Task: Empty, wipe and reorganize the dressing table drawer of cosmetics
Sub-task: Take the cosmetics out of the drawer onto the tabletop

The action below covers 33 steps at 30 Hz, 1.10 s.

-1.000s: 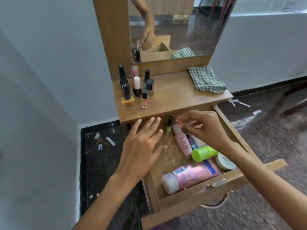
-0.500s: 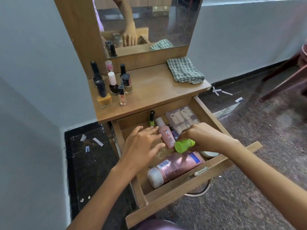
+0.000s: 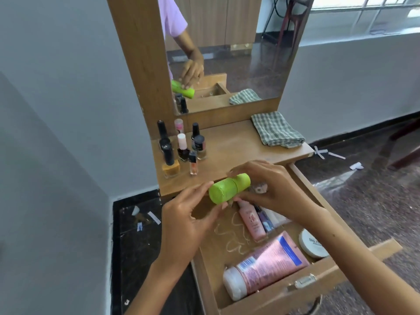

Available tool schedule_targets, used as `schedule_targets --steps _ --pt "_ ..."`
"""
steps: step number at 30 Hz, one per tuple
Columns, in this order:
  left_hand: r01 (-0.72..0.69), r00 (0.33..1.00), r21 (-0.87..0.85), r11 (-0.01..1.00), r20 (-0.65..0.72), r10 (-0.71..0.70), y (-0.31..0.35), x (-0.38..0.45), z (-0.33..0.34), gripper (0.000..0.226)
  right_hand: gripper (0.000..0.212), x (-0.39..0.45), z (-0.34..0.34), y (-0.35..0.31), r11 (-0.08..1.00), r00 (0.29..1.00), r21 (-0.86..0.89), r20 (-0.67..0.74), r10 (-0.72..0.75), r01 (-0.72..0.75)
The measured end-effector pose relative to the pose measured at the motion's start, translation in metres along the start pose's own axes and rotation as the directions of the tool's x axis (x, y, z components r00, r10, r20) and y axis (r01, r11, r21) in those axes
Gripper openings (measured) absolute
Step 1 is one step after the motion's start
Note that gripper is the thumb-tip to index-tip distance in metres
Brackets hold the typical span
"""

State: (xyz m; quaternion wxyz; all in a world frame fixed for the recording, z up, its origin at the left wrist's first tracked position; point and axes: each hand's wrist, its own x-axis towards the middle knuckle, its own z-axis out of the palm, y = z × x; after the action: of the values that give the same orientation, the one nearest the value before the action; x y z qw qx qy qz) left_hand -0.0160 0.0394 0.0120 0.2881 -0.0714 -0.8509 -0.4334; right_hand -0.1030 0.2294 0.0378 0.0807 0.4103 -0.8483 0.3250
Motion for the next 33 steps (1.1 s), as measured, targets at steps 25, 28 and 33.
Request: schedule_targets --steps 25,28,33 --pt "-0.136 0.965 0.609 0.782 0.260 -0.035 -0.034 -0.009 0.034 0.062 0.045 0.062 0.042 -0.004 0.882 0.843 0.437 -0.395 0.365 -0.177" --pt "-0.140 0.962 0.610 0.780 0.272 -0.040 -0.037 -0.010 0.034 0.066 0.043 0.062 0.048 -0.003 0.889 0.842 0.426 -0.407 0.353 -0.166" --pt "-0.154 0.949 0.604 0.782 0.309 -0.052 -0.039 -0.011 0.031 0.068 0.044 0.049 0.044 -0.003 0.924 0.829 0.332 -0.449 0.334 -0.192"
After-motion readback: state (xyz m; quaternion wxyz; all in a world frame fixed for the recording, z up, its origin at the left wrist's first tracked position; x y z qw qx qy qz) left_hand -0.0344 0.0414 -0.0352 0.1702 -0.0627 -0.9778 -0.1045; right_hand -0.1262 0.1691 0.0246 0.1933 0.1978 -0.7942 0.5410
